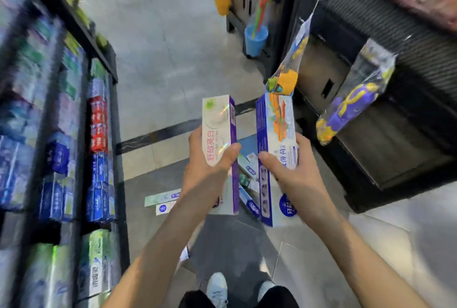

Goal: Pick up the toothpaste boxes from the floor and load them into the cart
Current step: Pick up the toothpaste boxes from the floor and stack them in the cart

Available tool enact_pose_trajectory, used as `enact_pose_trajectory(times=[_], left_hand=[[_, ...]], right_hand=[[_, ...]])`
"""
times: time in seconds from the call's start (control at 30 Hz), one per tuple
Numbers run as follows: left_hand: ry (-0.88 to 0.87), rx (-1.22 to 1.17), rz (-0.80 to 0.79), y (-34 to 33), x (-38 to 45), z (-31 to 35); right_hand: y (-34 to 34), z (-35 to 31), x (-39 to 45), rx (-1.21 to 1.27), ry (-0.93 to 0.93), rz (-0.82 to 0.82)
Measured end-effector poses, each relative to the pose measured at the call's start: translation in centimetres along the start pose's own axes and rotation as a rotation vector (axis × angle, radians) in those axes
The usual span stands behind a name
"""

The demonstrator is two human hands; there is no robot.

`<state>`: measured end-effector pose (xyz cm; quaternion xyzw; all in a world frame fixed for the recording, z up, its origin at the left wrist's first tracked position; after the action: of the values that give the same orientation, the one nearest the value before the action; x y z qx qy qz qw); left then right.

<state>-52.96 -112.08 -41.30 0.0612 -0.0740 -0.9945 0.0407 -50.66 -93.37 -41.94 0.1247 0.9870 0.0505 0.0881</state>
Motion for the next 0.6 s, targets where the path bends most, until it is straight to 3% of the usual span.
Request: enact_pose_trajectory(times=[0.13, 0.23, 0.37, 0.6], left_hand=[[-0.087, 0.046, -0.001, -0.7, -2.8, 14.0], [-0.165, 0.081, -0.098, -1.8, -5.2, 21.0], [-0.207, -0.029, -0.244, -3.9, -8.0, 26.7], [-0.299, -0.064, -0.628, -10.0, -13.5, 30.6]], right_hand=[[4.0, -13.8, -3.3, 0.016, 0.097, 0.079], [7.2, -19.8, -6.2, 0.034, 0.126, 0.161], [11.1, -24.4, -10.8, 0.063, 0.132, 0.300], [16.2, -26.0, -21.3, 0.182, 0.101, 0.722]])
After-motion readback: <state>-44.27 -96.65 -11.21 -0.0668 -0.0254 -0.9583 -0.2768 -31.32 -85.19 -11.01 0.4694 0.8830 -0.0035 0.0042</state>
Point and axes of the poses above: each hand's wrist, its own x-axis towards the middle knuckle, its own y-axis out of the back of the hand, z = x × y, the point moved 3 cm from there along x, towards the middle knuckle, and after that the axes turned 3 degrees about z, right-handed, at the moved point
